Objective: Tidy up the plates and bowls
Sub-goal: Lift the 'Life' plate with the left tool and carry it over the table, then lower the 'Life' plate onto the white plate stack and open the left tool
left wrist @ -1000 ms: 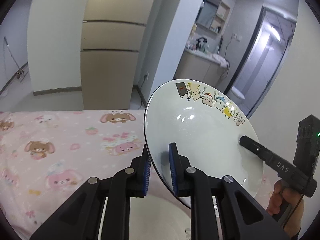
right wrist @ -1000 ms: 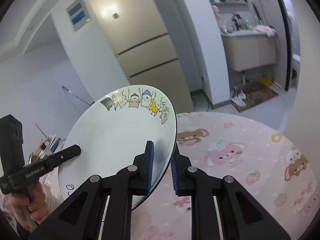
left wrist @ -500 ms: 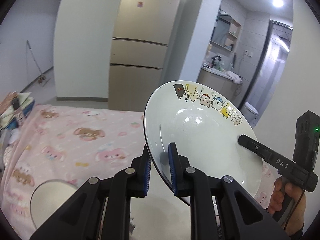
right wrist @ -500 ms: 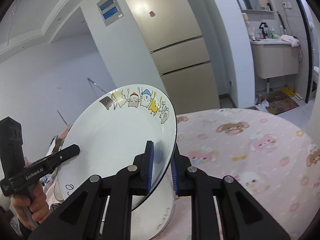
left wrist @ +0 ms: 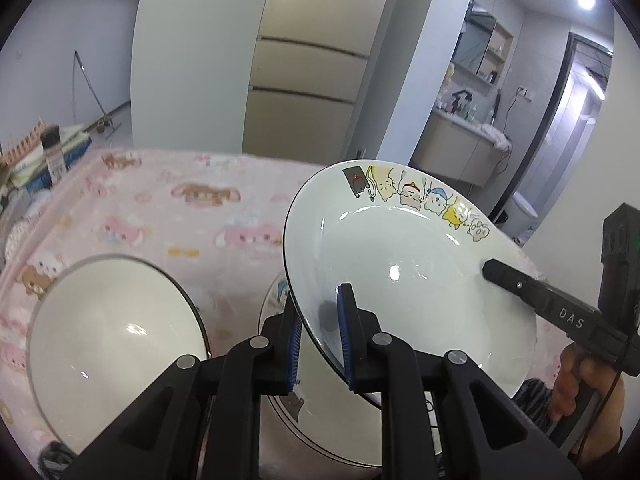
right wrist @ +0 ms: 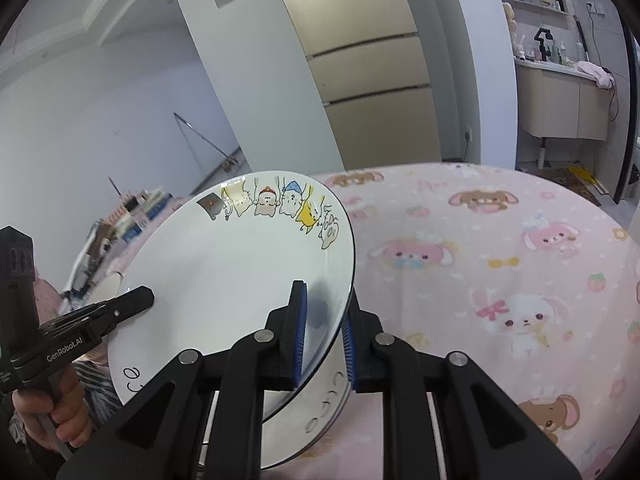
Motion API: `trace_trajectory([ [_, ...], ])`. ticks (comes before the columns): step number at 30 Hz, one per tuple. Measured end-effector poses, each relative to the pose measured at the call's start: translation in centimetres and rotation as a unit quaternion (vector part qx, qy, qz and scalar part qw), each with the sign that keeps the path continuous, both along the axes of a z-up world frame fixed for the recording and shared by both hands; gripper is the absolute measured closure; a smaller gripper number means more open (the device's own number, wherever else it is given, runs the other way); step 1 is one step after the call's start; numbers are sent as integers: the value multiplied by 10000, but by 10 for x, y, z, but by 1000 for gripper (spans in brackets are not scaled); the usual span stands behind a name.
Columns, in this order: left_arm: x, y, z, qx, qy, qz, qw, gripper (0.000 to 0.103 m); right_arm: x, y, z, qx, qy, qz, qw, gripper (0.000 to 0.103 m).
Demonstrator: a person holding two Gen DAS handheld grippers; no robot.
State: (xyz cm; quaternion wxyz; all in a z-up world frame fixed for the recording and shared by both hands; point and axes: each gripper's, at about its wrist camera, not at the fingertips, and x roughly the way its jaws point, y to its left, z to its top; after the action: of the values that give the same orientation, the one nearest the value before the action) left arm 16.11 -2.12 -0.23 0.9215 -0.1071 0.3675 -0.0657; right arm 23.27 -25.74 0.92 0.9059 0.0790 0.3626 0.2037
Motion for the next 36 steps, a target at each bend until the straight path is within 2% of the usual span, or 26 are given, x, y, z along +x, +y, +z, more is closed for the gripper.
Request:
trace_trajectory([
  [17,0,-4,-17,511,146,109,9985,83,-4,8,-17,-456,215,110,9987,86],
  [29,-1,-21,-23,1231,249,136,9920,84,-6,6,-21,-659,258,112,9974,88],
  [31,-1,-29,-25,1480,262,96,9886,84,-5,8,-23,-678,276,155,9972,88],
  [36,1,-30,-28,1505,330,41,9881,84,-4,9,-25,-720,335,190,9967,89],
])
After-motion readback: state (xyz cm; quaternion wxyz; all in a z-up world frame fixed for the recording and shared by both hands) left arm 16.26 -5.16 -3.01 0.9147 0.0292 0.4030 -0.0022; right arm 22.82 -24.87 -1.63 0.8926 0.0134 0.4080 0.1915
